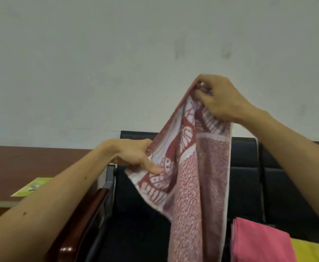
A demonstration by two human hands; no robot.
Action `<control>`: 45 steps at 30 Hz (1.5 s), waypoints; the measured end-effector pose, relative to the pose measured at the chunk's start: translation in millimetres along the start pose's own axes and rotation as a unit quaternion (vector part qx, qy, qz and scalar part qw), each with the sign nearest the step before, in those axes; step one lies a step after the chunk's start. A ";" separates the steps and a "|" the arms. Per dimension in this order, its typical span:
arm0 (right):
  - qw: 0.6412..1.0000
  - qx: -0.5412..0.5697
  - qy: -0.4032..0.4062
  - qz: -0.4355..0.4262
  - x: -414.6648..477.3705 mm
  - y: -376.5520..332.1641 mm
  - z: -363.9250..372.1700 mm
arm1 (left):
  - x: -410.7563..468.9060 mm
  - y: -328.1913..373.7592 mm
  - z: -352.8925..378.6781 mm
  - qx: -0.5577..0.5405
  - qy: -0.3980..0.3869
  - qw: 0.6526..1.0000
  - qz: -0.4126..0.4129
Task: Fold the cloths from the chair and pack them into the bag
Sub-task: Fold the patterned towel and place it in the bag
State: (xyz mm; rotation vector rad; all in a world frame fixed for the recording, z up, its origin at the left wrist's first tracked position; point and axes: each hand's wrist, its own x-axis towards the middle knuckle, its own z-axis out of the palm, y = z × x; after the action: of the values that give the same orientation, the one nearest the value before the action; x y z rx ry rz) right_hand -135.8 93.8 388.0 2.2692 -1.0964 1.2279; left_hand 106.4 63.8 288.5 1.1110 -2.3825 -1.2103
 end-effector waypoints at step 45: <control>0.638 0.417 -0.067 0.644 -375.5 -2.0 179.3 | 7.7 -180.1 264.9 -0.464 0.378 0.769 -0.224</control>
State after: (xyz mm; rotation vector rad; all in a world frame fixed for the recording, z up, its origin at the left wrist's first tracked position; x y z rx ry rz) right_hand -158.0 163.7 -21.6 1.8058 -2.9658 2.4636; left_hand 57.6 147.2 -17.0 1.3999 -0.7382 -1.4151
